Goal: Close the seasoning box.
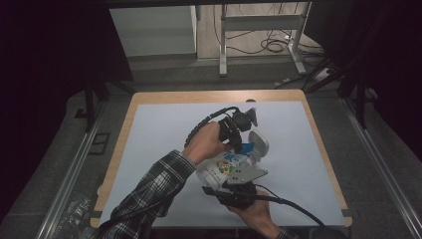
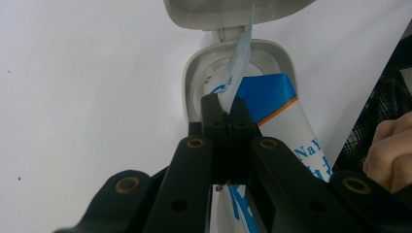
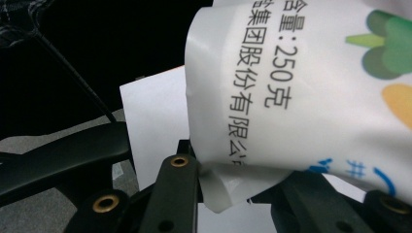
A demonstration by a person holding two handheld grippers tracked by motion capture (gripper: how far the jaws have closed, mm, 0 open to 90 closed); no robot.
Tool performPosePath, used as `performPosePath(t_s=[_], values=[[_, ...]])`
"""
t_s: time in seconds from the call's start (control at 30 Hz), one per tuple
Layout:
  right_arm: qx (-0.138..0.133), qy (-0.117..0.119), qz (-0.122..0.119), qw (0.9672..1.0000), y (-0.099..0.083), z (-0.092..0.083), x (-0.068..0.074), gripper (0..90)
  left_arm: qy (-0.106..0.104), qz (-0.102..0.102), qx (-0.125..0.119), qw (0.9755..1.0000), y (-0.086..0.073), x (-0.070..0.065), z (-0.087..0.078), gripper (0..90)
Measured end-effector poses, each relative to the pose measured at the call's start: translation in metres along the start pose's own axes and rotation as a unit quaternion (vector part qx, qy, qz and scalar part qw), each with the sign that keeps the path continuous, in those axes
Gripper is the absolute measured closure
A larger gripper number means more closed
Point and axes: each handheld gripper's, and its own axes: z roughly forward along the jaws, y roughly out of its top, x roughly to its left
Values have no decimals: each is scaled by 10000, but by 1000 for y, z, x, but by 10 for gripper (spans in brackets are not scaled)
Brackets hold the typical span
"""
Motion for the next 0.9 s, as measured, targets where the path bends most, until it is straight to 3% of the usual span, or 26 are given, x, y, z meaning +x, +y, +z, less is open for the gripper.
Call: performPosePath(t_s=[0.9], values=[[-45, -16, -2, 10000, 1, -2, 1, 767, 18, 5, 25, 10000, -1, 2, 5, 898]])
